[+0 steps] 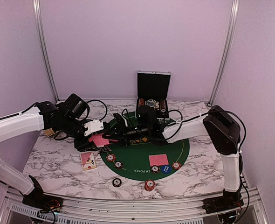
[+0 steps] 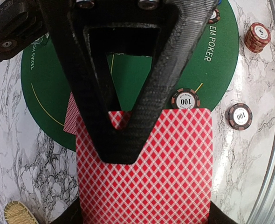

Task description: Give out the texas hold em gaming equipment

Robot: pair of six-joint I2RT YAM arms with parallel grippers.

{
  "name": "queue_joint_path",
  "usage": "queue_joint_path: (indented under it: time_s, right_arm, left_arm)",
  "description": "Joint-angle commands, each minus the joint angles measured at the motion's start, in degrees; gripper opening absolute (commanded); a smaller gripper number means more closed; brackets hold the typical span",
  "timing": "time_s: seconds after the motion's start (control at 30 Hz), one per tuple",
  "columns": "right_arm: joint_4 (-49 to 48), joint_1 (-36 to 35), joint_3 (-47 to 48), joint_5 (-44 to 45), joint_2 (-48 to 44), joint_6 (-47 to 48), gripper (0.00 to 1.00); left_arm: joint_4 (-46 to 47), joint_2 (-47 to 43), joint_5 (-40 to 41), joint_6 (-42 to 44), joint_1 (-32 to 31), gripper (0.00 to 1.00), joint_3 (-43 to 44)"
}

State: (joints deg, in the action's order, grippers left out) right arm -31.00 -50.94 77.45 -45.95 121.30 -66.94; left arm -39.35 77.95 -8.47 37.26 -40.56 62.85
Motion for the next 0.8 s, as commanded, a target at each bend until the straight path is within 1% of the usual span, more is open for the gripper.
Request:
queue_joint_path:
  time_s: [0.0, 0.1, 0.27, 0.37, 0.57, 0.77]
  right_arm:
    - [-1.4, 0.9, -1.9, 0.1, -2.8, -0.9, 0.33]
    - [-4.6, 1.1, -3.0, -0.2, -3.5, -3.0, 0.3]
    - [-6.4, 1.2, -4.0, -0.4, -4.2, -4.3, 0.23]
    - [-10.1, 1.3, -5.4, -0.7, -4.3, -6.9, 0.18]
    - [-19.6, 1.5, -7.9, -1.4, -3.7, -13.6, 0.16]
    - [-11.0, 1.5, -7.6, -0.8, -5.4, -6.8, 0.14]
  left_arm:
    - [-0.4, -1.0, -0.6, -0.3, 0.2, 0.0, 0.4]
    - [-0.5, -1.0, -0.5, -0.1, 0.2, 0.0, 0.4]
    - [-0.5, -1.2, -0.4, 0.0, 0.3, 0.0, 0.0]
    - [-0.5, -1.3, -0.3, 0.0, 0.3, 0.0, -0.2]
    - [-0.4, -1.3, -0.4, -0.1, 0.4, 0.0, -0.1]
    - [-0.5, -1.3, -0.4, 0.1, 0.4, 0.0, -0.2]
